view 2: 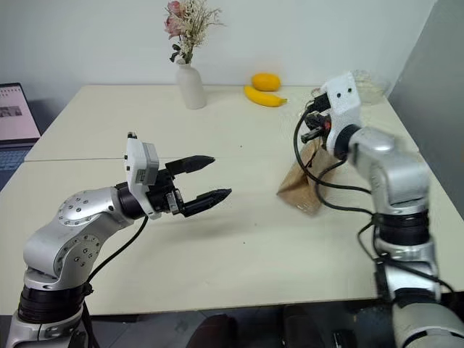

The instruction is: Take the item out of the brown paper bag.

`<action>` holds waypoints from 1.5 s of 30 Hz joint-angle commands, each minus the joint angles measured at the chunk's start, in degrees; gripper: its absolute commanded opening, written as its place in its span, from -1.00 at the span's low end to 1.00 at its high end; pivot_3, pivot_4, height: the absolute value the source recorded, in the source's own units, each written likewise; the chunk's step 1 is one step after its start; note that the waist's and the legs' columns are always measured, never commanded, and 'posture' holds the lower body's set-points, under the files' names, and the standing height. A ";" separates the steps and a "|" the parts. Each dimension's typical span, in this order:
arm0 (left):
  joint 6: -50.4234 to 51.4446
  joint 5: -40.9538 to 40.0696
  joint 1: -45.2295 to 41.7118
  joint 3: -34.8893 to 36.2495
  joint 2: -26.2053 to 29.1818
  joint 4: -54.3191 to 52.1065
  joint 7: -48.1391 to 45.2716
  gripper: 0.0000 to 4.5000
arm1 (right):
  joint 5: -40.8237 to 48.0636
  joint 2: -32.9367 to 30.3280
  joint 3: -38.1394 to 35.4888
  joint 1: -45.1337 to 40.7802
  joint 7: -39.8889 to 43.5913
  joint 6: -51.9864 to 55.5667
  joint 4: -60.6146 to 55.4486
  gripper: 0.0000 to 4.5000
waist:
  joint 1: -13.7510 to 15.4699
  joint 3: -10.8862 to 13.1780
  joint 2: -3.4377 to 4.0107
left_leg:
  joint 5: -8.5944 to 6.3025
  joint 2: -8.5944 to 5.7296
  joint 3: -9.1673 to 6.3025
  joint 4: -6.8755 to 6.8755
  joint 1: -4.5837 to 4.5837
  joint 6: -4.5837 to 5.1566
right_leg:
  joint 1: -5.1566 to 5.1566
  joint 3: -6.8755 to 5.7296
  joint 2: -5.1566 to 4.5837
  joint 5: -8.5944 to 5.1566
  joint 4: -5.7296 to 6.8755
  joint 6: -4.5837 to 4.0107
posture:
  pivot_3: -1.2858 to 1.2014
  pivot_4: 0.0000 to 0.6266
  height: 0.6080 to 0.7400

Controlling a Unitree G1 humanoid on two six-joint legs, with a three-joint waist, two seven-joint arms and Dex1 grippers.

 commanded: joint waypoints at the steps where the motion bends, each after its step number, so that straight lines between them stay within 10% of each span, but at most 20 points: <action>1: -1.35 0.65 0.90 2.41 -0.15 -1.12 1.63 1.00 | 0.29 -5.50 2.70 -3.48 11.60 -6.32 1.60 -1.00 | -0.04 0.01 -0.01 | 0.00 0.02 0.01 0.00 0.00 0.00 | 0.00 0.00 0.00 0.00 0.00 0.00 | 0.03 -0.52 1.00; 10: -0.54 -1.26 2.64 4.20 -1.08 -3.19 4.45 1.00 | -15.96 -13.91 14.27 -11.52 27.33 -38.90 16.40 -1.00 | -0.06 0.09 -0.06 | 0.00 -0.02 0.17 0.03 0.00 0.00 | -0.08 0.01 0.00 0.01 0.02 0.02 | 0.03 -0.52 1.00; 22: -0.38 -2.16 10.53 7.95 -2.34 -9.19 10.70 1.00 | -29.50 -3.60 16.17 -24.79 17.78 -64.84 38.06 -1.00 | 0.02 0.10 -0.06 | 0.01 0.04 0.21 0.03 -0.23 -0.02 | -0.43 0.13 -0.22 0.06 0.15 -0.09 | 0.03 -0.52 1.00; 45: -3.13 -1.49 22.64 15.70 -4.35 -9.96 15.82 1.00 | -34.20 22.76 16.25 -32.84 -3.42 -68.75 61.58 -1.00 | 0.09 0.10 -0.06 | 0.02 -0.01 0.13 0.04 -0.31 -0.04 | -0.47 0.10 -0.37 0.23 0.19 -0.38 | 0.03 -0.52 1.00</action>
